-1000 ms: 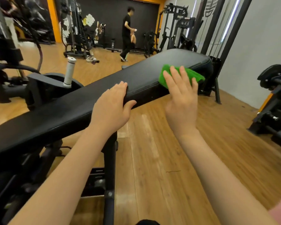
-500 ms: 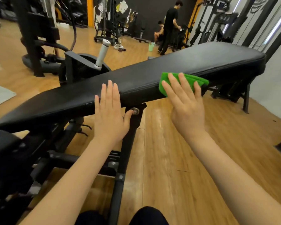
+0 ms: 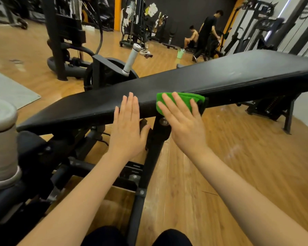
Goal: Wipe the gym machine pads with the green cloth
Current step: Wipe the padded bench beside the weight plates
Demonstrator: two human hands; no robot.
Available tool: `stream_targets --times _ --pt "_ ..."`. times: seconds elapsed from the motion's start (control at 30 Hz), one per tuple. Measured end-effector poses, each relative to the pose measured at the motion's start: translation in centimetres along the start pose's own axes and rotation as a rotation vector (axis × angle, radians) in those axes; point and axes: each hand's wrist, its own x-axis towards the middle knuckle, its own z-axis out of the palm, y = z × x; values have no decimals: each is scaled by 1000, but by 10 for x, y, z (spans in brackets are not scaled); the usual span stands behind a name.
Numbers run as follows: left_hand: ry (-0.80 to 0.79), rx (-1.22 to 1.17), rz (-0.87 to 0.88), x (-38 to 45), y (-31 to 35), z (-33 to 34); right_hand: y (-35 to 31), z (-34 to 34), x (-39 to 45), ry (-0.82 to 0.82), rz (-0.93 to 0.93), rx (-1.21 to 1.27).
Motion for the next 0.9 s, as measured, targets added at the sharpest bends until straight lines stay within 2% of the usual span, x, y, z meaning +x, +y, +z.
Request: stream_targets --times 0.1,0.23,0.3,0.4,0.47,0.6,0.73,0.9 --pt "-27 86 -136 -16 -29 0 32 -15 -10 94 151 -68" --pt "-74 119 -139 -22 -46 1 16 -8 -4 222 321 -64" --pt "-74 101 -144 -23 -47 3 -13 5 6 162 240 -36" --pt "-30 109 -113 -25 -52 6 -62 27 23 -38 -38 -36" --pt "-33 119 -110 -27 -59 6 -82 35 35 -132 -147 -81" --pt "-67 136 -133 -29 -77 3 -57 28 34 -203 -292 -142" --pt "-89 141 -103 -29 -85 3 -13 11 11 -141 -260 -138" --pt "-86 34 -88 -29 -89 6 -44 28 17 -115 -217 -158"
